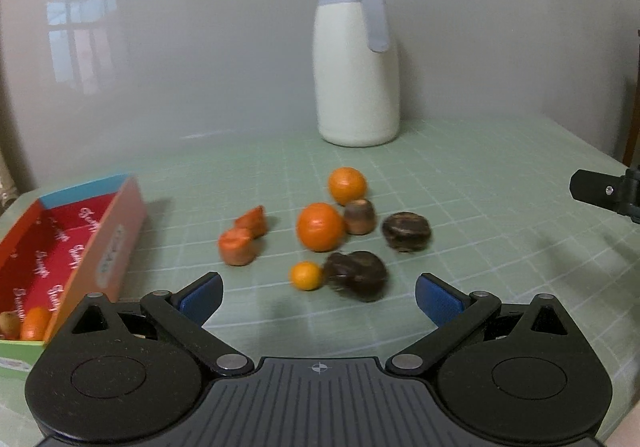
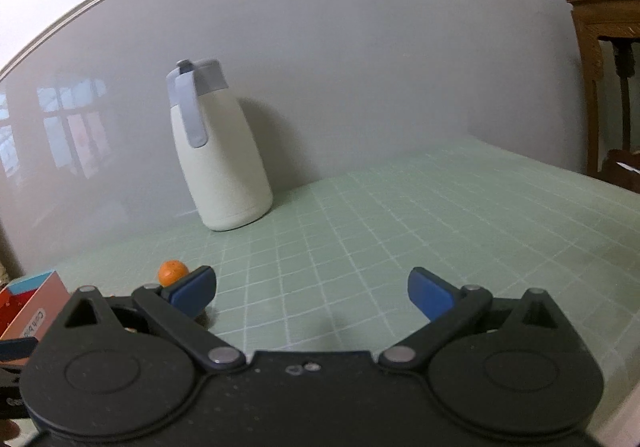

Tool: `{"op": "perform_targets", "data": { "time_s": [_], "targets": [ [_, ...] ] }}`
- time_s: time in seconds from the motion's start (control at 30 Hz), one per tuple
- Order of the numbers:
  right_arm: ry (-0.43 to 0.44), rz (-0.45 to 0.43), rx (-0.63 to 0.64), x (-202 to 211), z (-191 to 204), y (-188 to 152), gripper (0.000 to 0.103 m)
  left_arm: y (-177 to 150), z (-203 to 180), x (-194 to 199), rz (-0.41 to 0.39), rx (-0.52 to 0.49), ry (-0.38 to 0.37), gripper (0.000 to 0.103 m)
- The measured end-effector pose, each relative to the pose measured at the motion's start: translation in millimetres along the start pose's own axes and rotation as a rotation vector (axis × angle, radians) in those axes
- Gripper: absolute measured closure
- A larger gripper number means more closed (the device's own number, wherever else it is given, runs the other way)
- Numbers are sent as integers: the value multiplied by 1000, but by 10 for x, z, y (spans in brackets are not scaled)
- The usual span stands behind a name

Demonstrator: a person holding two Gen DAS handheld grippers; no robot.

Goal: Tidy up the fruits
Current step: 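Move the left tool back toward the dark brown chestnut, then close the left gripper on the dark brown chestnut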

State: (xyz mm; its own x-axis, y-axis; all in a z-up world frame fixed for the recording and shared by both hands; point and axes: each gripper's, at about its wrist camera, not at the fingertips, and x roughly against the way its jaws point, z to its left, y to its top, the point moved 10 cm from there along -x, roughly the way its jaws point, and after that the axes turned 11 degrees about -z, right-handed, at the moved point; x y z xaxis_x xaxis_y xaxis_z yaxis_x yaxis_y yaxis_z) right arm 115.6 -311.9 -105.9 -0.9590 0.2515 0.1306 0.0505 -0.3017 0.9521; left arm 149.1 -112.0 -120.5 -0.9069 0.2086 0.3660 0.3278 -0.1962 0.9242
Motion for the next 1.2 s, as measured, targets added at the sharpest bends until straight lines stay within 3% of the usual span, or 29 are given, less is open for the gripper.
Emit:
{"op": "perform_targets", "data": {
  "time_s": [0.5, 0.63, 1.0, 1.1, 1.2],
  "targets": [
    [-3, 1, -38, 29, -149, 8, 0, 47, -267, -231, 0, 11, -25, 1],
    [1, 1, -43, 19, -148, 11, 0, 33, -294, -268, 9, 12, -31, 11],
    [20, 5, -53, 25, -124, 13, 0, -15, -334, -330, 26, 19, -35, 17],
    [23, 2, -56, 31, -129, 17, 0, -40, -333, -360, 38, 26, -40, 31],
    [26, 1, -60, 37, -120, 19, 0, -78, -322, -390, 53, 42, -43, 34]
  ]
}}
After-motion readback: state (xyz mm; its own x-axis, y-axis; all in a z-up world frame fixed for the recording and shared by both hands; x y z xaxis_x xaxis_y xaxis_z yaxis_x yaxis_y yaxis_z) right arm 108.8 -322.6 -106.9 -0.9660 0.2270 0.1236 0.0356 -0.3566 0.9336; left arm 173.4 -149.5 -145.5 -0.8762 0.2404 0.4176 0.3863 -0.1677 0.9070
